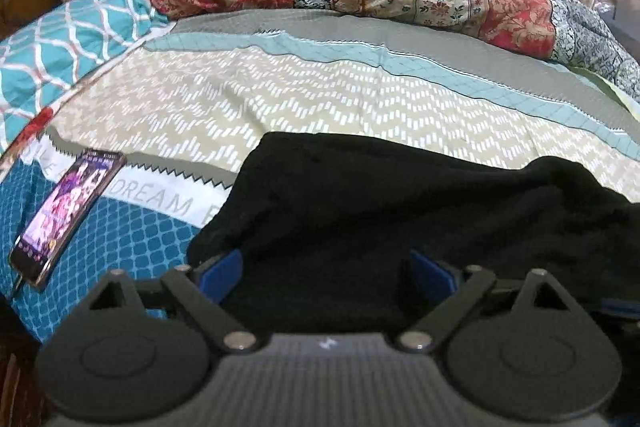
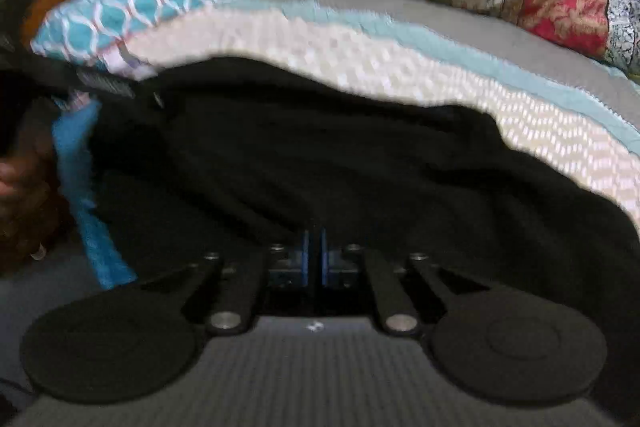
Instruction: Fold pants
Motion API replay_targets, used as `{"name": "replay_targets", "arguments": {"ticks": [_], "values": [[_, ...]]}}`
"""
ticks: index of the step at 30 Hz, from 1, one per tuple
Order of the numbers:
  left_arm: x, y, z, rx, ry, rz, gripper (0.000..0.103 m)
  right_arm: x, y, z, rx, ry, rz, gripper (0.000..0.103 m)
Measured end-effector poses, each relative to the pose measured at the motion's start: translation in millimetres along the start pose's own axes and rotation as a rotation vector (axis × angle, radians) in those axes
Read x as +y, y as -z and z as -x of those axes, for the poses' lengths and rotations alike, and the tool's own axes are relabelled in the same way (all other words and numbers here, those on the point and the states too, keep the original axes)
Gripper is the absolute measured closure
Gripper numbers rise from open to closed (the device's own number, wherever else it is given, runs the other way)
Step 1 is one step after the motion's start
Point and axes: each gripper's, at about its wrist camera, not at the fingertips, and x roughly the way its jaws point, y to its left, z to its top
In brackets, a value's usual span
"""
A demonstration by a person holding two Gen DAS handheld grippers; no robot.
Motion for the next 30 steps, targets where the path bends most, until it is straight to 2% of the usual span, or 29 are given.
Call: {"name": "replay_targets", "arguments": {"ticks": [3, 6, 7, 8, 11, 13, 14, 16, 19, 24, 28, 30], "values": [[3.4, 2.5, -0.8, 0.011, 0.011, 0.012, 0.011, 10.7, 14.8, 24.7, 0.013, -0.046, 0.016, 0.095], [-10.0, 8.6, -5.5, 0.013, -0.029, -0.043, 0.010, 16.6, 41.7, 1.7, 0.121, -0.054, 0.002, 0.094], [-16.9, 11.4, -7.2, 0.018, -0.057, -0.074, 0.010, 18.1, 50.5, -6.3, 0.121, -0.046, -0.018, 0.093], [-22.8, 13.5, -8.6, 0.020, -0.082, -0.112, 0.009, 17.9, 55.3, -5.6, 0.074, -0.044, -0.052, 0.093], [-27.9, 17.1, -9.0, 0.025, -0.109, -0.178, 0.009, 9.1, 53.4, -0.2, 0.065, -0.073, -0.171, 0.089], [-25.7, 16.5, -6.8, 0.029, -0.101, -0.177, 0.009, 0.9, 53.0, 8.7, 0.038, -0.073, -0.229, 0.070], [-25.7, 16.7, -6.8, 0.030, -0.104, -0.180, 0.009, -0.6, 55.3, 16.7, 0.002, -0.058, -0.253, 0.067], [-28.7, 20.1, -8.5, 0.026, -0.123, -0.197, 0.009, -0.6, 60.1, 33.2, -0.072, -0.030, -0.281, 0.066], [-35.0, 27.9, -12.7, 0.008, -0.157, -0.231, 0.009, -24.7, 58.8, 45.7, -0.176, 0.030, -0.348, 0.066], [-34.2, 31.1, -16.4, -0.002, -0.161, -0.232, 0.006, -53.8, 42.3, 27.8, -0.152, 0.108, -0.449, 0.065], [-31.8, 30.9, -17.4, -0.004, -0.160, -0.224, 0.006, -72.3, 18.6, -3.8, -0.142, 0.099, -0.485, 0.065], [-31.8, 30.5, -17.5, -0.003, -0.162, -0.222, 0.005, -90.5, 15.3, -24.9, -0.088, 0.113, -0.521, 0.065]]}}
